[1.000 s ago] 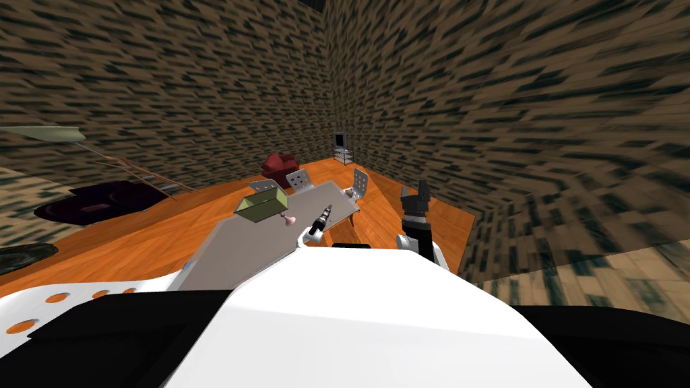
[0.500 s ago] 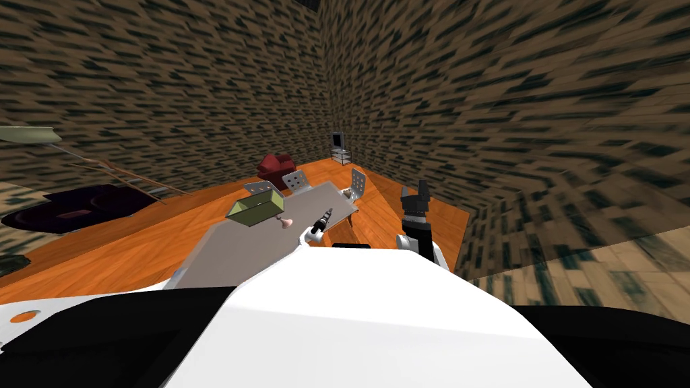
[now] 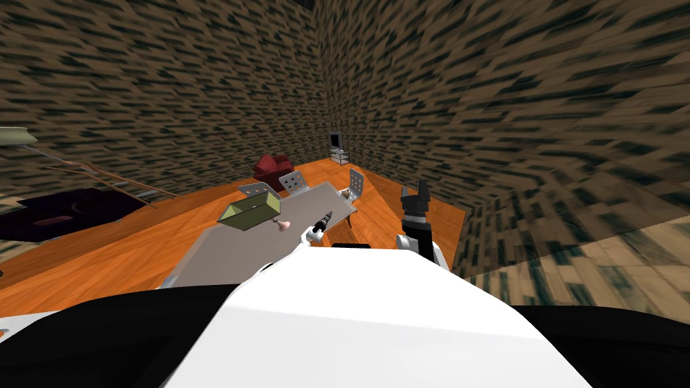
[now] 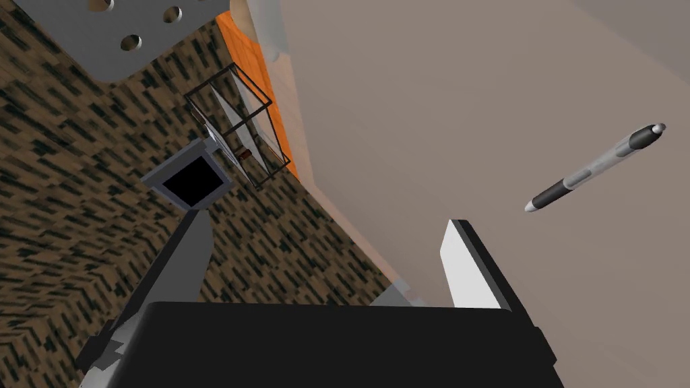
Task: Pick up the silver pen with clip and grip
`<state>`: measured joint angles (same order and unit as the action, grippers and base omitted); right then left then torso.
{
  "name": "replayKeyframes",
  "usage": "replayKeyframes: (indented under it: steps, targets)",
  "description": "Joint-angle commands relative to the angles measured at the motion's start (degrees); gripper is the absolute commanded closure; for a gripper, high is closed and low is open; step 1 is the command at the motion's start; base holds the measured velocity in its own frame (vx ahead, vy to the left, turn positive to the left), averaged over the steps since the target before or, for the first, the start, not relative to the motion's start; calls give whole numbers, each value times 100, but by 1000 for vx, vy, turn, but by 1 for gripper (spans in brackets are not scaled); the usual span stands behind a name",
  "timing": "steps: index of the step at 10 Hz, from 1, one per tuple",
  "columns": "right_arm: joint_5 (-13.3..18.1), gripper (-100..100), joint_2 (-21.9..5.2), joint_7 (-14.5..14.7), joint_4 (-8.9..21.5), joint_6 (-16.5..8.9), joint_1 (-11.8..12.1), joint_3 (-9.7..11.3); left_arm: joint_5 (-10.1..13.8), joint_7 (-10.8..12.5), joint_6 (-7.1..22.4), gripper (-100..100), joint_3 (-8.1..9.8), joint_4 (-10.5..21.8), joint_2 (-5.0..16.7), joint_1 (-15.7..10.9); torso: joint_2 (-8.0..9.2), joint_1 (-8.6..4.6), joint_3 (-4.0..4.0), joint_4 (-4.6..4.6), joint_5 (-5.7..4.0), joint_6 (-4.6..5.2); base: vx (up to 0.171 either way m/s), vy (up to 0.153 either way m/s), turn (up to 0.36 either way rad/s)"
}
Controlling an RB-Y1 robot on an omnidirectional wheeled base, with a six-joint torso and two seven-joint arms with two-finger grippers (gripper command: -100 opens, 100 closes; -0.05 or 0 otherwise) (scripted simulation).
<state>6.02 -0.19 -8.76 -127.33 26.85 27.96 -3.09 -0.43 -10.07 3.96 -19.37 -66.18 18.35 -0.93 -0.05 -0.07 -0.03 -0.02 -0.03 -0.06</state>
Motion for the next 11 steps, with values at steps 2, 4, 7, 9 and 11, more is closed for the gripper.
replayKeyframes:
  steps: [2,4,7,9,11]
  targets:
    - [0,0,0,0,0,0,0,0,12,-6,221,-100,-133,409,75,-191,-2,-1,-1,0,0,1,26,-18,-50]
    - [0,0,0,0,0,0,0,0,4,-24,421,-100,-233,797,100,-356,-4,-1,-2,0,0,1,29,-18,-44]
    - [0,0,0,0,0,0,0,0,-13,-57,806,-100,-425,1351,132,-678,-2,-1,-1,0,0,0,29,-17,-46]
    - [0,0,0,0,0,0,0,0,-22,-72,988,-100,-516,1775,140,-832,-2,1,-1,0,0,-1,28,-12,-37]
    - [0,0,0,0,0,0,0,0,-30,-87,1162,-100,-604,2009,142,-981,1,0,0,0,0,-1,25,-15,-33]
